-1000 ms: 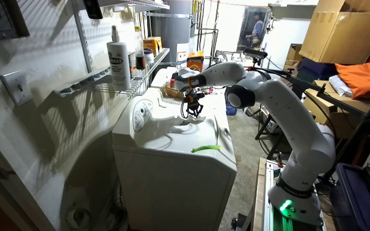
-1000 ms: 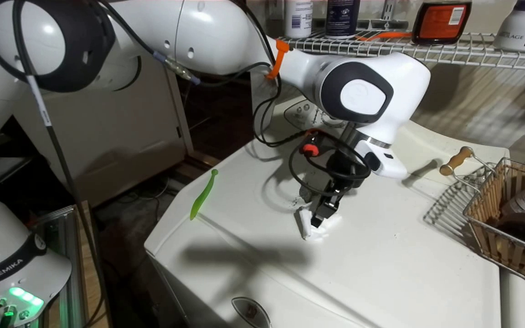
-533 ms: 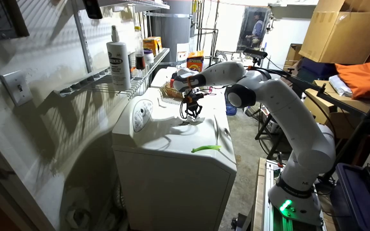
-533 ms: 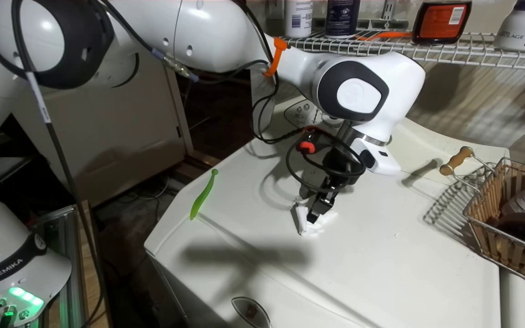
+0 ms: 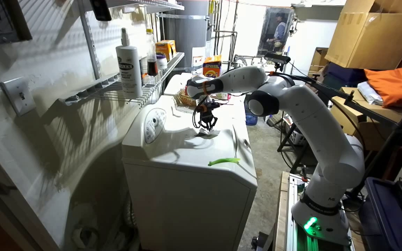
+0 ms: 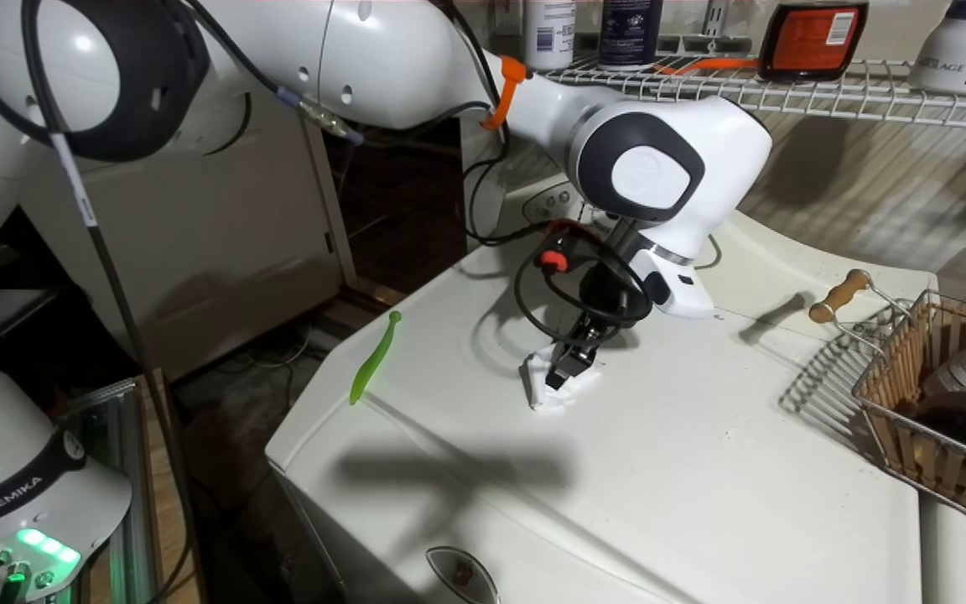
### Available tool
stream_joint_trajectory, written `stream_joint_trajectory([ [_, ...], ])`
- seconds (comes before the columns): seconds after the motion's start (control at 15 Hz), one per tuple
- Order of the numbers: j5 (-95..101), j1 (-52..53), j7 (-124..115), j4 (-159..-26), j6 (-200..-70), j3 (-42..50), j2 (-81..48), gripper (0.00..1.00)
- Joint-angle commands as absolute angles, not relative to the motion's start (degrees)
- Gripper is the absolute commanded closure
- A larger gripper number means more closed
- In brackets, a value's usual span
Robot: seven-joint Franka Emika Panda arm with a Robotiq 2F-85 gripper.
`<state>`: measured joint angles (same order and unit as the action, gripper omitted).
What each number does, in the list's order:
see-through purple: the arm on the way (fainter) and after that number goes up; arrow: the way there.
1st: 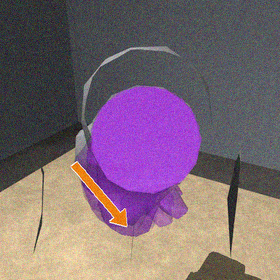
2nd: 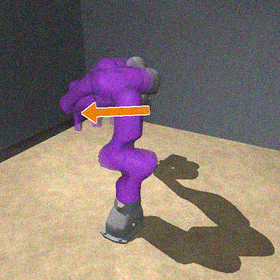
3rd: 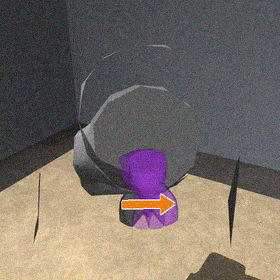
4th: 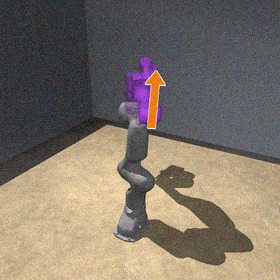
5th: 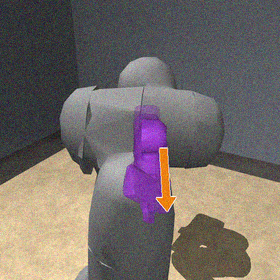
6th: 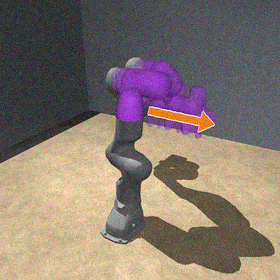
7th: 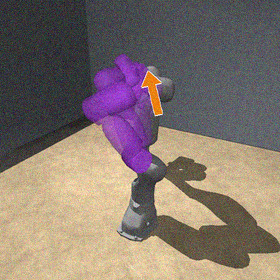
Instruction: Use the tissue to push the brown objects together
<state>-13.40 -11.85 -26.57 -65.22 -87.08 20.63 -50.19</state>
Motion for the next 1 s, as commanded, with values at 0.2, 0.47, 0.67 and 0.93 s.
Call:
stream_joint_trajectory([
  [0.2,-16.49,-11.88,-27.19,-67.73,-86.02,19.46,-50.26,0.99],
  [0.47,-14.64,-11.17,-27.3,-68.74,-85.76,21.14,-47.28,0.99],
  [0.67,-13.93,-10.59,-27.55,-70.0,-87.74,22.86,-45.06,0.99],
  [0.93,-14.14,-9.92,-27.53,-71.34,-91.09,24.68,-41.83,0.99],
])
